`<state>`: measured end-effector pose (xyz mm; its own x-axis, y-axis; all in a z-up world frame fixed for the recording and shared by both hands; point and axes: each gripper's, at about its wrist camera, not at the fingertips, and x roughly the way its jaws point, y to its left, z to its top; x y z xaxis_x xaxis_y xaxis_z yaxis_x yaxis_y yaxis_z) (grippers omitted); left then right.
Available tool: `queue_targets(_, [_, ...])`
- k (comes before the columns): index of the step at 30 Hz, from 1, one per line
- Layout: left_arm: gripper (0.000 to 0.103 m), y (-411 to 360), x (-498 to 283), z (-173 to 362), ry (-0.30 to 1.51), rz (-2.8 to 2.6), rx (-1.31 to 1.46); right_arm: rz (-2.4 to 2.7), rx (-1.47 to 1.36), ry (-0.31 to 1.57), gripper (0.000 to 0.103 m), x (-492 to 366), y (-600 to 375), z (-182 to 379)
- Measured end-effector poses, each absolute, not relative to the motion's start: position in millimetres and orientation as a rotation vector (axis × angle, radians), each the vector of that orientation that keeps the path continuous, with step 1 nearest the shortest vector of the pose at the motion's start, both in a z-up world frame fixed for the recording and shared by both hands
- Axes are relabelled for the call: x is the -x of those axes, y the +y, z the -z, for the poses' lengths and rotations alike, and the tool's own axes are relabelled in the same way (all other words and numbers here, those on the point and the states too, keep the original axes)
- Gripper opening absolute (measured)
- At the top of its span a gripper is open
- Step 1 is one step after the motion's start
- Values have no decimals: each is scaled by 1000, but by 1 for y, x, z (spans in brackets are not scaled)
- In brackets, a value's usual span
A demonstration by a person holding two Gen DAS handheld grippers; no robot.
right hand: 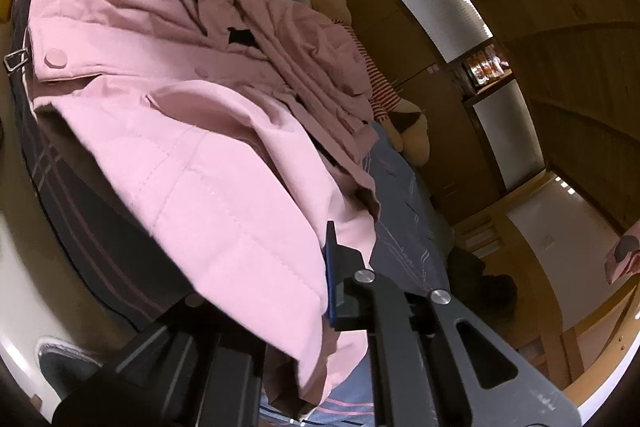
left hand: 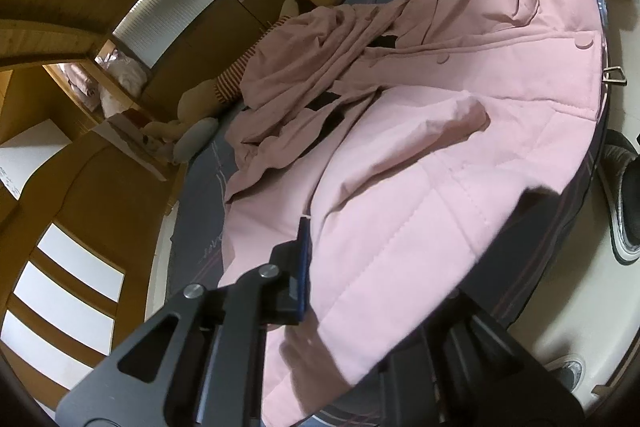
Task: Fold large clothes
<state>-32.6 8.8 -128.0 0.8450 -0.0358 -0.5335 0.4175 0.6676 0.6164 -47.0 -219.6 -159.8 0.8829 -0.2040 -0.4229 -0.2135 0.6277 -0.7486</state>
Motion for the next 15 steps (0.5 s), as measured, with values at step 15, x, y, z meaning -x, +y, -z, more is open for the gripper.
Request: queue_targets(15, [10, 8, 33, 125, 522, 254, -810, -3, 889, 507, 7, 46, -220, 158])
